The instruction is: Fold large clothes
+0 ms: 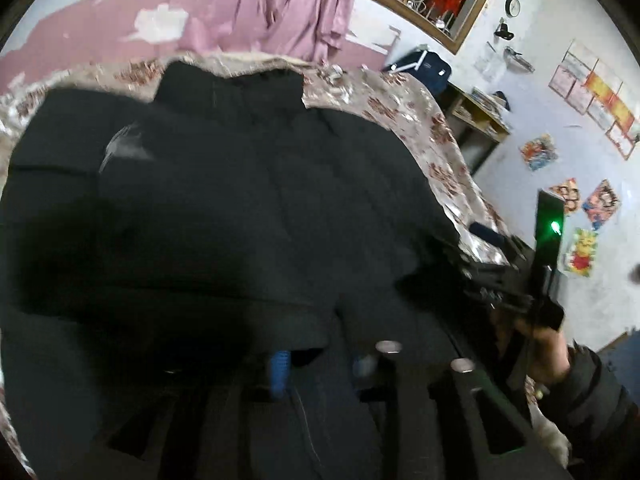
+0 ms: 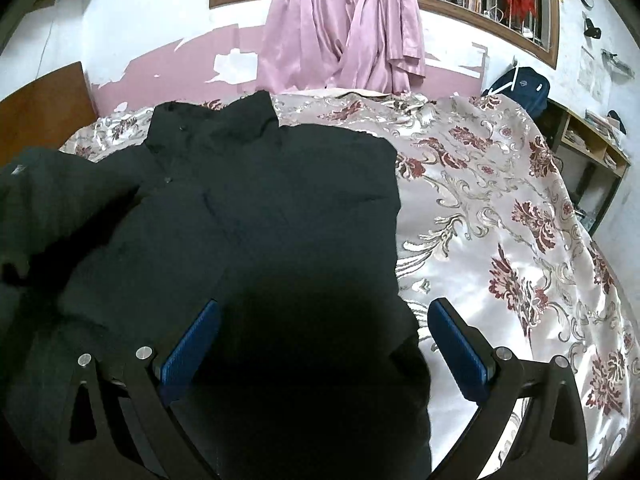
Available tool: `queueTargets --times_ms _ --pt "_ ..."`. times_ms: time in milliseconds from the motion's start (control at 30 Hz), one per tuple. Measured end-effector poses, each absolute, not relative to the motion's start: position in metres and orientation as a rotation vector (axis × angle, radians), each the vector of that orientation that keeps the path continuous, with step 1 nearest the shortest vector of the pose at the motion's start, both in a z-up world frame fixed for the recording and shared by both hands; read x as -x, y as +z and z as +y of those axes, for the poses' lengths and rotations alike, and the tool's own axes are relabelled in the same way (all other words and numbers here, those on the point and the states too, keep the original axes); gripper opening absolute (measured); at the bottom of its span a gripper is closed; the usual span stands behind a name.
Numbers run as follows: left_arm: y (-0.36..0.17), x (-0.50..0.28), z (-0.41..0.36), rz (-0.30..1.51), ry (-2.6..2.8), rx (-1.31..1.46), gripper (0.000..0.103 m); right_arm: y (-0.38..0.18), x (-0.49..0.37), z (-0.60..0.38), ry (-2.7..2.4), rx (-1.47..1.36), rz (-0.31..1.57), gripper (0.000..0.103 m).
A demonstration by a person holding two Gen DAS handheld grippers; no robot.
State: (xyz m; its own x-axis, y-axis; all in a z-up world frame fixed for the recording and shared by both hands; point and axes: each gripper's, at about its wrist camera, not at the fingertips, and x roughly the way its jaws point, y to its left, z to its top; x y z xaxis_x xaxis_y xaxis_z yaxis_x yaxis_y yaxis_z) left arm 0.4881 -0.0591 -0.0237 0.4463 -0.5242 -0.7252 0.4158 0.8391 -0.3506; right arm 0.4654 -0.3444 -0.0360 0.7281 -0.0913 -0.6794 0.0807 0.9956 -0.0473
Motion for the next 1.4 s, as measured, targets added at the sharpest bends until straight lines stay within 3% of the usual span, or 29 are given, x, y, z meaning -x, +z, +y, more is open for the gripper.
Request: queueTargets --times_ms 67,167,667,833,1000,1033,1100,1133,1167,1200,1300,1400 --pt "-0.026 -0.475 -0.05 0.924 -0.603 0.147 0.074 -0.036 -0.465 -0.337 -0.086 0.037 0.749 0.101" --pt "-0.026 -0.46 -0.038 0.897 -0.601 0.14 0.083 -0.033 -0.465 -0.321 -0.07 0.078 0.746 0.101" --pt "-0.031 -0.429 0.143 0.818 -0.077 0.421 0.088 -0.006 -0.423 -0.16 0.296 0.266 0.57 0.101" --pt "-0.04 -0.453 0.17 0.847 -0.006 0.515 0.088 -0.011 -0.411 -0.094 0.377 0.431 0.509 0.101" --pt "-0.039 -0.469 0.175 0.842 0.002 0.53 0.088 -0.007 -0.422 -0.082 0.36 0.356 0.536 0.099" --pt "-0.039 -0.472 0.173 0.834 -0.003 0.526 0.088 -0.004 -0.425 -0.088 0.348 0.318 0.545 0.096" --pt "-0.038 -0.475 0.17 0.822 -0.011 0.505 0.088 0.001 -0.432 -0.103 0.339 0.253 0.564 0.066" --pt "-0.037 -0.478 0.166 0.817 -0.016 0.491 0.088 0.004 -0.434 -0.112 0.348 0.22 0.574 0.059" --pt "-0.036 -0.481 0.164 0.814 -0.019 0.483 0.088 0.005 -0.434 -0.121 0.344 0.196 0.573 0.04" --pt "-0.035 -0.483 0.161 0.811 -0.021 0.478 0.088 0.008 -0.434 -0.13 0.33 0.183 0.565 0.032" --pt "-0.033 -0.49 0.152 0.813 -0.027 0.48 0.088 0.017 -0.432 -0.167 0.289 0.099 0.537 0.02" --pt "-0.031 -0.494 0.14 0.815 -0.034 0.456 0.088 0.021 -0.432 -0.211 0.221 -0.007 0.534 0.018"
